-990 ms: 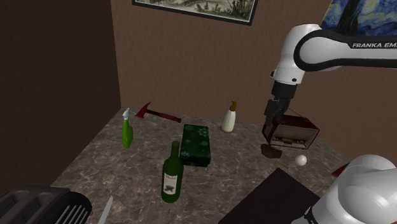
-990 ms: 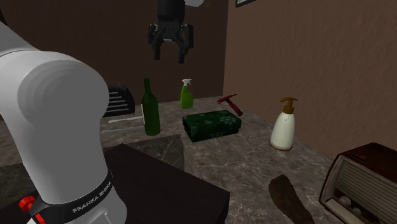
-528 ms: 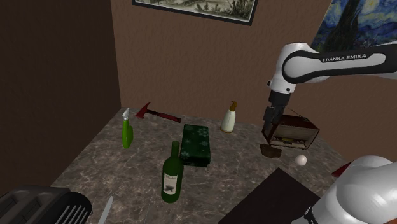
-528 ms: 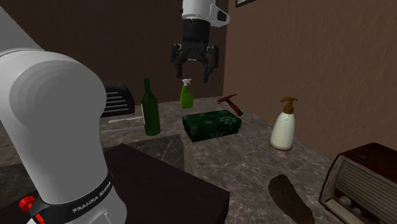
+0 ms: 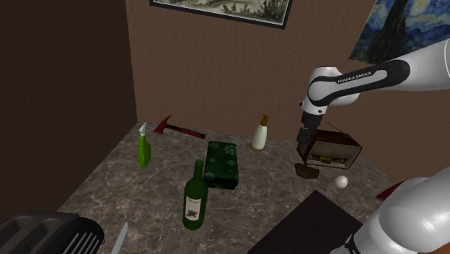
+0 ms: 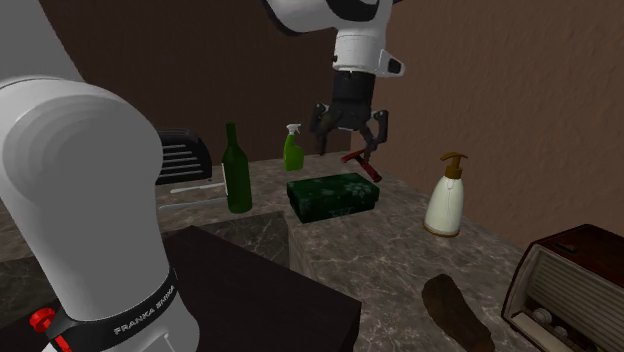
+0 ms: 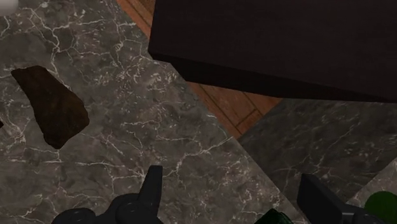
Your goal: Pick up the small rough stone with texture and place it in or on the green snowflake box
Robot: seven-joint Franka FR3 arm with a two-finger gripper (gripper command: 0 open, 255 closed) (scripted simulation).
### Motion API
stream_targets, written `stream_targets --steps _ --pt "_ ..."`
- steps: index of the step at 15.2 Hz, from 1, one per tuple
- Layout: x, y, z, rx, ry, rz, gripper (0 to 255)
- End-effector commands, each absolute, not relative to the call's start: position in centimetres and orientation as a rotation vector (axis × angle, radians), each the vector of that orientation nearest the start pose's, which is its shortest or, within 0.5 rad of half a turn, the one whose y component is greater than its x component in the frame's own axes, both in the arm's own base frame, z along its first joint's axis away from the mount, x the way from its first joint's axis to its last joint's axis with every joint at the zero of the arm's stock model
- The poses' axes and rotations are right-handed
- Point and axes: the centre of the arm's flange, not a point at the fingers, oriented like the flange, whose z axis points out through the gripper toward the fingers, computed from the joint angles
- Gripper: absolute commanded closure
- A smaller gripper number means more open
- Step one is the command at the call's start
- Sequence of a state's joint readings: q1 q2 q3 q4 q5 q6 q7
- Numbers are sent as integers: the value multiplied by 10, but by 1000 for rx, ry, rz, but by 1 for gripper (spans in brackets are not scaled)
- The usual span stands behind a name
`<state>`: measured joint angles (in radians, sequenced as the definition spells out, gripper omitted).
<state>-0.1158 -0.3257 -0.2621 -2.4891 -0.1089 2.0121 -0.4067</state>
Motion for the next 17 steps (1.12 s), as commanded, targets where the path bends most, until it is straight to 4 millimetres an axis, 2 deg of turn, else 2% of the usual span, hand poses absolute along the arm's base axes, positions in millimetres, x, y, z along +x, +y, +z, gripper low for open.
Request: stream_targets --steps 1,17 --pt "391 -178 373 -3081 -177 240 0" --pt "464 -329 246 -3082 -303 292 0"
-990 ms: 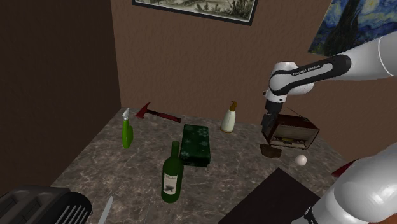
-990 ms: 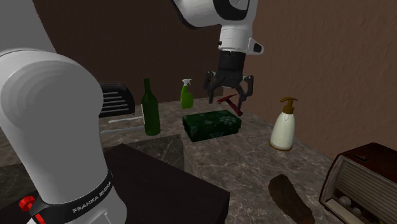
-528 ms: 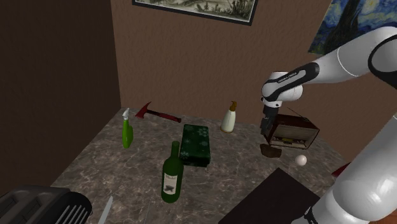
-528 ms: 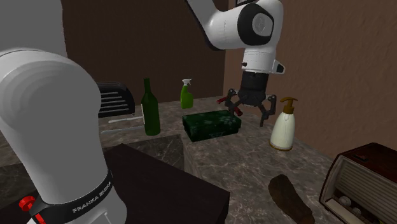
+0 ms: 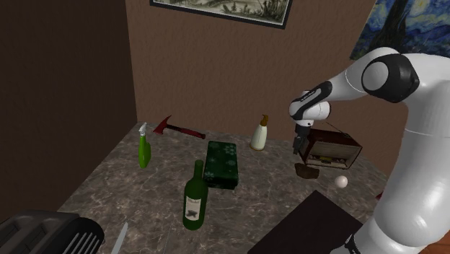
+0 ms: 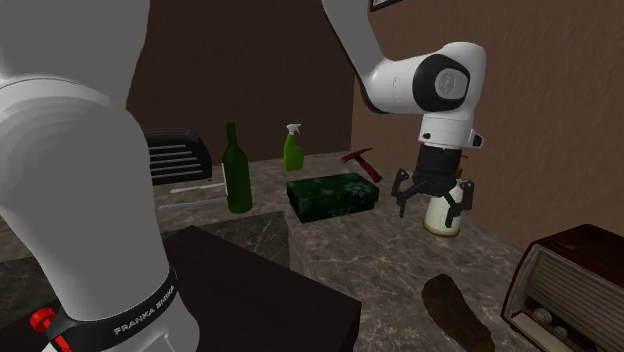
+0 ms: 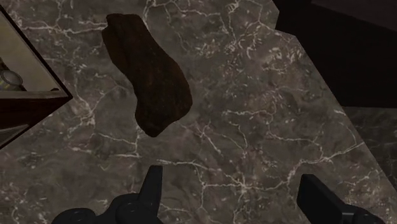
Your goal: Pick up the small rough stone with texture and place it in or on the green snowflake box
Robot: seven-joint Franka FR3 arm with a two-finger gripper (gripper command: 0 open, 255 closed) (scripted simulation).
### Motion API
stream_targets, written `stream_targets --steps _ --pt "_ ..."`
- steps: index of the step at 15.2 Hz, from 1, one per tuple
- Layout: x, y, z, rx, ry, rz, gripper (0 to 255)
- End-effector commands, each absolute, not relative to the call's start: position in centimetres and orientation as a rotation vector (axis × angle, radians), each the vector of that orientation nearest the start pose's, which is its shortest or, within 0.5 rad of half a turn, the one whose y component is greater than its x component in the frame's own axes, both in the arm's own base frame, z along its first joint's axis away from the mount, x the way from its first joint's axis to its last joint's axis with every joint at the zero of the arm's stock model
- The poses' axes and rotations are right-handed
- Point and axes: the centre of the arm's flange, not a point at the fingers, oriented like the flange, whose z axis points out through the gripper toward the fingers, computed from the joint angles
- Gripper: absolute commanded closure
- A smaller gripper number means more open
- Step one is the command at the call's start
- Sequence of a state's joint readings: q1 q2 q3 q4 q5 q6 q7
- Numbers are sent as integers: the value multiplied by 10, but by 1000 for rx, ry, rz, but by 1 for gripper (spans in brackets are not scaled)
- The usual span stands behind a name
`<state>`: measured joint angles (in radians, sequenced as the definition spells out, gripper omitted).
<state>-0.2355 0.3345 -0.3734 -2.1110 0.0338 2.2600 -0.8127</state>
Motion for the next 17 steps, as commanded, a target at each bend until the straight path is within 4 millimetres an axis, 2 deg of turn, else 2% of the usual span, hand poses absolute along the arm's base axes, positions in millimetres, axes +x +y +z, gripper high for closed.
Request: stream_targets --steps 1,2,3,10,17 --pt "469 -338 238 -3082 -311 295 0" --pt "474 -347 230 -3082 -319 298 0" --pt "475 -348 229 -3082 -320 299 0" --pt "467 -348 189 -3082 -320 299 0" --pt "467 -348 189 -3082 -320 299 0"
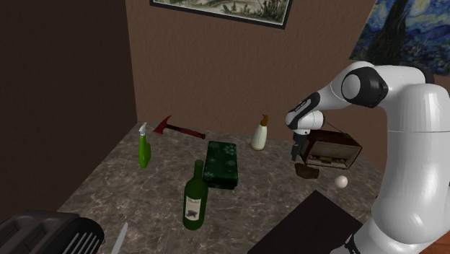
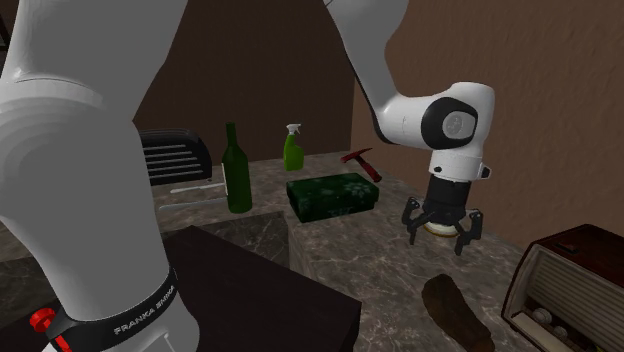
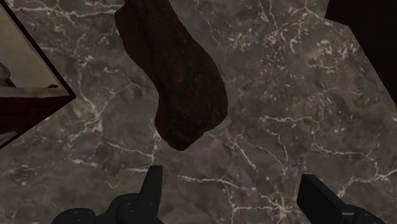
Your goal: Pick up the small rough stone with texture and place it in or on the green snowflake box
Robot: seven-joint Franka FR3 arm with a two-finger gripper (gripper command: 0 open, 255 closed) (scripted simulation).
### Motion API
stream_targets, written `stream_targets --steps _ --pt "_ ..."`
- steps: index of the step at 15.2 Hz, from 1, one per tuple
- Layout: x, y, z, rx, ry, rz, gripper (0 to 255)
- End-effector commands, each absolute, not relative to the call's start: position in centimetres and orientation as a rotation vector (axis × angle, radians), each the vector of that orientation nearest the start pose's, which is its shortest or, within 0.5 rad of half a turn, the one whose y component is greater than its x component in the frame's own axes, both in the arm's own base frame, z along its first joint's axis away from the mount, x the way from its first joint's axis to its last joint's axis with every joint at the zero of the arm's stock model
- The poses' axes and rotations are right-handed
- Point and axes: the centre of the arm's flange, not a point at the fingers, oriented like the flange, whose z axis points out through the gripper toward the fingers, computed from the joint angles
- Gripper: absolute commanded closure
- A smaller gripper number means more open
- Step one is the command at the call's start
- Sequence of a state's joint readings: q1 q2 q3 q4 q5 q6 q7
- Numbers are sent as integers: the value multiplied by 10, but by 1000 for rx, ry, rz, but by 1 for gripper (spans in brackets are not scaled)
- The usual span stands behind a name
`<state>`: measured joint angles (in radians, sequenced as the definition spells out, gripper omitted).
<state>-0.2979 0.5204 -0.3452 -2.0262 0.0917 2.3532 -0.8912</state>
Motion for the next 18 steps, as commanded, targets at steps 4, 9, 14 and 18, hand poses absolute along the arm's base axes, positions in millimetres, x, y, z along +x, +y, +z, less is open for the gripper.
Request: stream_targets --steps 4,9,14,18 --pt "467 -348 189 -3082 -320 299 255" --pt "467 -348 189 -3082 -320 299 255" --pt "443 -344 178 -3100 -599 308 0" --pt "395 -349 155 -3058 -1174 318 0"
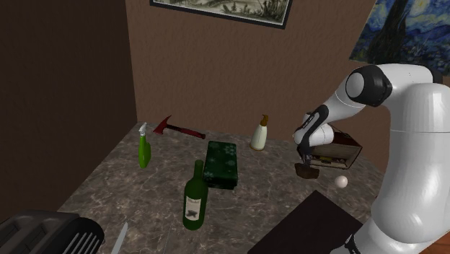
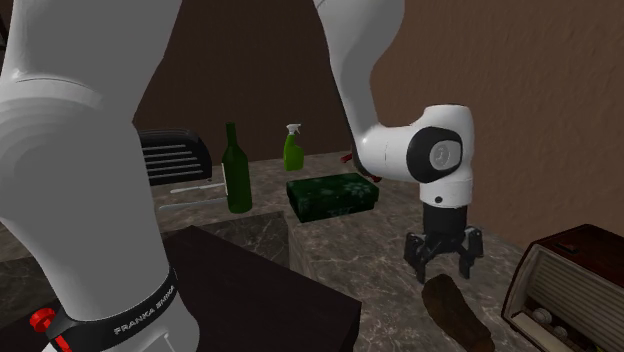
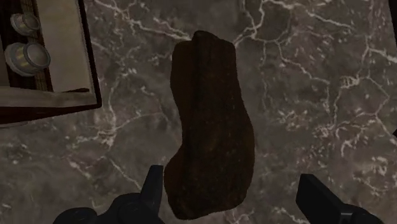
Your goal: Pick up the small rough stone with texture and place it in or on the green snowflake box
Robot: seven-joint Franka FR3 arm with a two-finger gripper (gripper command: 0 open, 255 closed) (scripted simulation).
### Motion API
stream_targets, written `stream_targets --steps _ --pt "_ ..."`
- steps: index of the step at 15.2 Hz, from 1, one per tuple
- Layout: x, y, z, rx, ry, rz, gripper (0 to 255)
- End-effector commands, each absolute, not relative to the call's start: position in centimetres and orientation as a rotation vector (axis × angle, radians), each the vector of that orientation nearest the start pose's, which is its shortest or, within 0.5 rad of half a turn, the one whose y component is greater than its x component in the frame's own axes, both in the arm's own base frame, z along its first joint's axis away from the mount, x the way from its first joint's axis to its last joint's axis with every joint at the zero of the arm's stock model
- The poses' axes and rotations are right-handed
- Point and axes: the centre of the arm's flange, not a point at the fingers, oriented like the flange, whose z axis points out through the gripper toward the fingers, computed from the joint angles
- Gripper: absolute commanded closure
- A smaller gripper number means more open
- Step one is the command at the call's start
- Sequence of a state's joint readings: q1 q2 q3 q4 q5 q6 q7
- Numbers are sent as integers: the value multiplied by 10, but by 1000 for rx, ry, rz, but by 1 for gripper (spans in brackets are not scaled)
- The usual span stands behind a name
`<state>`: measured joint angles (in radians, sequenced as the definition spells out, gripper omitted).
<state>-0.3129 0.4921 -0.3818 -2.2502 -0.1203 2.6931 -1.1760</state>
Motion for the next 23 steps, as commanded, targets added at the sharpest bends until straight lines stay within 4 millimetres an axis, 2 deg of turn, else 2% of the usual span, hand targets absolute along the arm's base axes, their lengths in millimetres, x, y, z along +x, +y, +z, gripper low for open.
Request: stream_targets --steps 1,2,9,17,18,23 --pt "383 -354 149 -3030 -1319 319 0" --pt "383 -354 149 -3028 -1328 319 0" --pt "379 -364 110 -3028 -1328 319 0" --pt "379 -364 110 -3028 -1328 319 0" --pt "379 -364 110 -3028 -1328 319 255" --pt "378 -364 110 -3028 -1328 319 255"
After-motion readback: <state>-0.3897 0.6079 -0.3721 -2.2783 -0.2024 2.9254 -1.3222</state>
